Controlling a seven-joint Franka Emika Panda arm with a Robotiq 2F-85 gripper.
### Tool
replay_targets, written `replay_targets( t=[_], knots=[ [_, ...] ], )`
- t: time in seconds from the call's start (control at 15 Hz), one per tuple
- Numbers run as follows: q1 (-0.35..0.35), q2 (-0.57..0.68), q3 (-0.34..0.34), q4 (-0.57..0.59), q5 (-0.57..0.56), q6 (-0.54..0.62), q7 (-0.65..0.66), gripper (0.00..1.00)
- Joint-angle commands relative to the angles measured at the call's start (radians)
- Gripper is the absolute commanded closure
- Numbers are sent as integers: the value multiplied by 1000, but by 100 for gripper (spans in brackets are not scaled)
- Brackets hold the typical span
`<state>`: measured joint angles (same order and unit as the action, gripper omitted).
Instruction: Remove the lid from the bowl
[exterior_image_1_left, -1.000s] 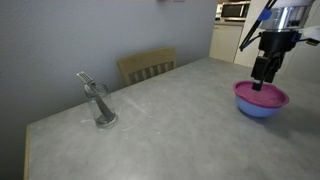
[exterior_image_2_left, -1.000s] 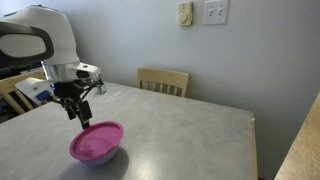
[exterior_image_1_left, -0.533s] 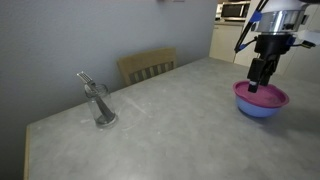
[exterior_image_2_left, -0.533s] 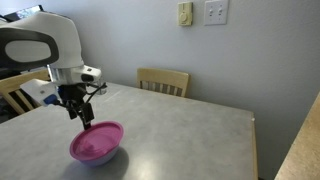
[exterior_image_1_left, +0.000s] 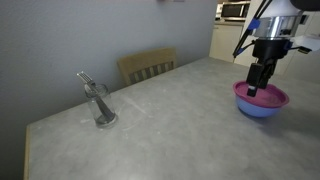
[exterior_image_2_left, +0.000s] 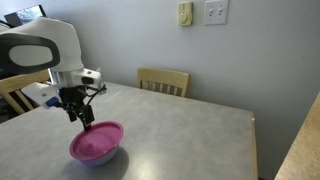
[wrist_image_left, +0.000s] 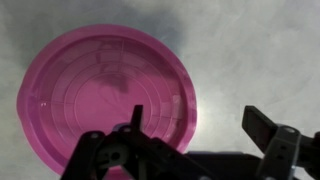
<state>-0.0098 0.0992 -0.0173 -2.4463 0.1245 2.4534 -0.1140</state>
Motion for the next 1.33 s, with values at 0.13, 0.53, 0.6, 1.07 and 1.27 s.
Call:
replay_targets(
  t=[0.13,0.53,0.6,1.07,1.27],
  knots=[
    [-1,59,18,11,-16,63,-12,0],
    [-6,98,17,23,-33,86,-6,0],
    [-6,102,17,24,-31,87,-6,4],
    [-7,111,19,29,-30,79,-9,50],
    [-8,109,19,33,-30,77,-10,78]
  ],
)
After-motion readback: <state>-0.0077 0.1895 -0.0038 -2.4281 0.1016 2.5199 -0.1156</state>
